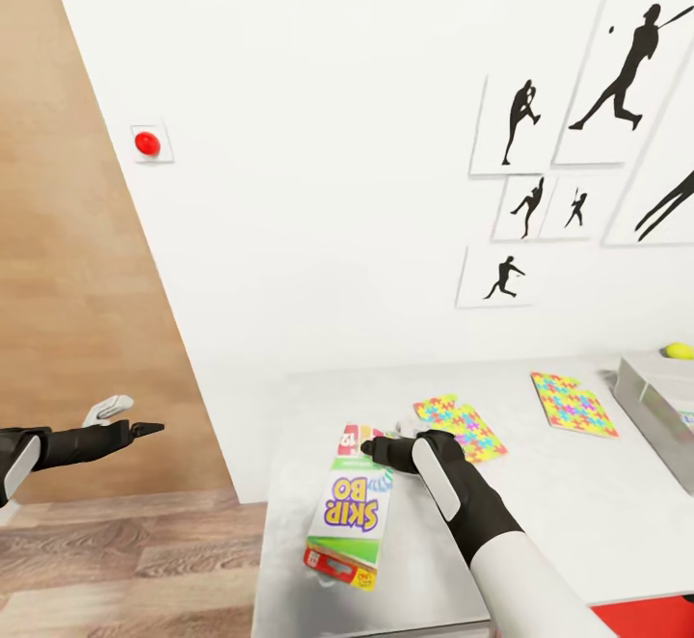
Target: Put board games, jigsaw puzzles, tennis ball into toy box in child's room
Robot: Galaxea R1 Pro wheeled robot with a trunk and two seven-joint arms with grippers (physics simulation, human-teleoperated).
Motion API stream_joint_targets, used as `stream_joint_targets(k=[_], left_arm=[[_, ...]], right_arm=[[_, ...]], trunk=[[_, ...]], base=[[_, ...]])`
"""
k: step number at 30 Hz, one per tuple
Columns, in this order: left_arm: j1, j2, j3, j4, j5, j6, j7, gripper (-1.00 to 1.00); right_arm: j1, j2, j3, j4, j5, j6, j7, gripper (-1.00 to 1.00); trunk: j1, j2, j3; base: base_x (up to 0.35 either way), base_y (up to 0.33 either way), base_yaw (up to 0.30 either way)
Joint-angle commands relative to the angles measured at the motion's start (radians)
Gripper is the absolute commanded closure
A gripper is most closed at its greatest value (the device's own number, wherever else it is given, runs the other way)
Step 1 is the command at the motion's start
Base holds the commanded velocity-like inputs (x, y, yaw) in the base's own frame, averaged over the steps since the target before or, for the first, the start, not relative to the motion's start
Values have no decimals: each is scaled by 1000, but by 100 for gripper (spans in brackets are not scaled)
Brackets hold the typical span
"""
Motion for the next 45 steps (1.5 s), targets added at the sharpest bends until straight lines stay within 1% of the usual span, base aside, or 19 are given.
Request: stream_joint_targets(k=[1, 10, 18, 31, 33, 39, 45], left_arm=[[-1, 0, 2, 0, 3, 6, -2, -100], [-1, 3, 2, 0, 3, 7, -2, -100], [-1, 3, 2, 0, 4, 7, -2, -100], [-1, 3, 2, -1, 5, 8, -4, -100], [-1, 3, 2, 0, 5, 7, -6, -100], [-1, 3, 2, -1, 4, 8, -43, -100], [-1, 3, 2, 0, 3, 8, -51, -100]], right_arm=[[0, 0, 2, 30, -30, 0, -10, -100], [0, 1, 2, 30, -30, -1, -9, -100], [0, 2, 3, 30, -30, -1, -9, -100], [0, 3, 5, 30, -30, -1, -9, -100], [0, 3, 5, 30, -30, -1, -9, -100], [0, 3, 5, 30, -30, -1, -9, -100], [0, 3, 6, 30, -30, 0, -9, -100]], trunk=[[0, -1, -2], [0, -1, -2], [0, -1, -2], [0, -1, -2], [0, -1, -2], [0, -1, -2], [0, -1, -2]], base=[[0, 218, 0], [-32, 149, 0], [-19, 38, 0], [-17, 155, 0], [0, 72, 0], [-24, 116, 0], [-17, 57, 0]])
